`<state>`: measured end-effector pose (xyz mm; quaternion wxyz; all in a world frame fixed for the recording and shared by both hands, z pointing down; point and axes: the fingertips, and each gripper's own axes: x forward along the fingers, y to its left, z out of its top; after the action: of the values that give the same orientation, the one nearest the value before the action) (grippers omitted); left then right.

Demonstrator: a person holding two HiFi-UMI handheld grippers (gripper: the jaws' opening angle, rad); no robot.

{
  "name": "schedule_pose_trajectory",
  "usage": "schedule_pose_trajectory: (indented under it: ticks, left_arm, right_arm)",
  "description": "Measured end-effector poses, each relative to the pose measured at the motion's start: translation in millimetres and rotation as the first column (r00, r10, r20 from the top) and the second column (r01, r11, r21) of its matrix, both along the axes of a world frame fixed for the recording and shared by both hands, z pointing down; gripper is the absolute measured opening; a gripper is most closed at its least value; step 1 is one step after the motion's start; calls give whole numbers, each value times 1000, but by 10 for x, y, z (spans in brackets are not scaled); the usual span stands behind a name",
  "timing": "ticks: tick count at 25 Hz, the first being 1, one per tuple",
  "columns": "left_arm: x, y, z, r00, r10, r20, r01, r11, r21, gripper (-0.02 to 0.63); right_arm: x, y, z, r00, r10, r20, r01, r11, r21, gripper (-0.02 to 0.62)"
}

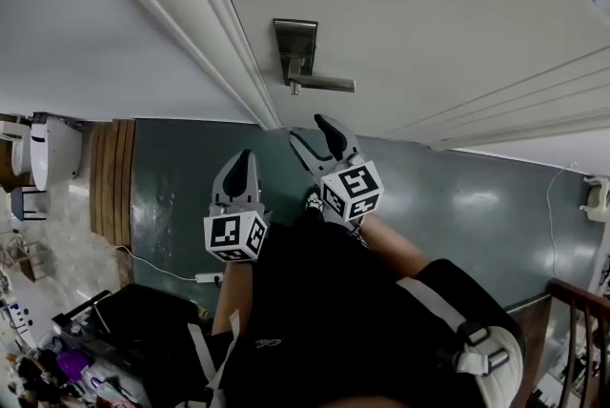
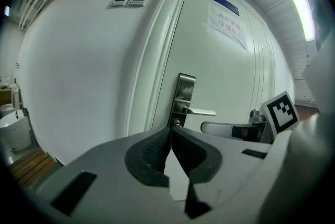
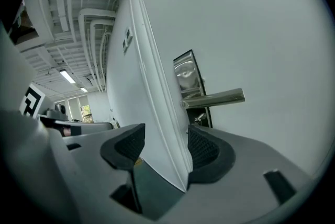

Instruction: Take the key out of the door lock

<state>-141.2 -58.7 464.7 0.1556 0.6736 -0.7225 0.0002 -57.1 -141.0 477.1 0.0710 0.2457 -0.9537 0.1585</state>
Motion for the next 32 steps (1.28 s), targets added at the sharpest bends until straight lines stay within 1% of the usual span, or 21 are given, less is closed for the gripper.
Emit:
schedule_pose_trajectory:
  ticks: [4,8,11,15,19,22,25,29,32]
  left_arm:
    - [-67,-260,35,998,54,12,-54,999,-10,28]
    - [-167,-514,123,993,114,11,-113,993,-19,28]
    - [-242,-662,173,985,175,1,-175,984,-27,28]
    - [-385,-803,223,966,257,-6,-257,966,-43,28]
    - [-494,-926,285,944,331,-13,-331,942,-53,28]
    - [-549,-971,338,927,374,-24,-375,925,-61,28]
    - [-559,-1036,381,909,415,-31,-416,907,-64,29]
    - [-529,-1073,420,885,463,-40,-465,883,-71,28]
    - [-513,-1093,488,877,479,-45,-481,873,-76,28]
  right_arm:
    - [-71,-149,60,999,35,13,-35,999,-36,264]
    - [-146,-273,182,996,87,-17,-87,995,-45,261]
    - [-205,-364,224,989,143,-39,-145,988,-44,262]
    - [-310,-422,272,971,228,-67,-231,972,-36,259]
    - [-387,-484,342,950,304,-68,-308,950,-57,256]
    - [-419,-507,373,936,352,-22,-352,929,-110,249]
    - [-419,-541,401,918,395,34,-385,910,-154,227]
    - [-347,-554,493,882,466,76,-435,864,-252,229]
    - [-311,-567,543,859,495,129,-434,839,-329,229]
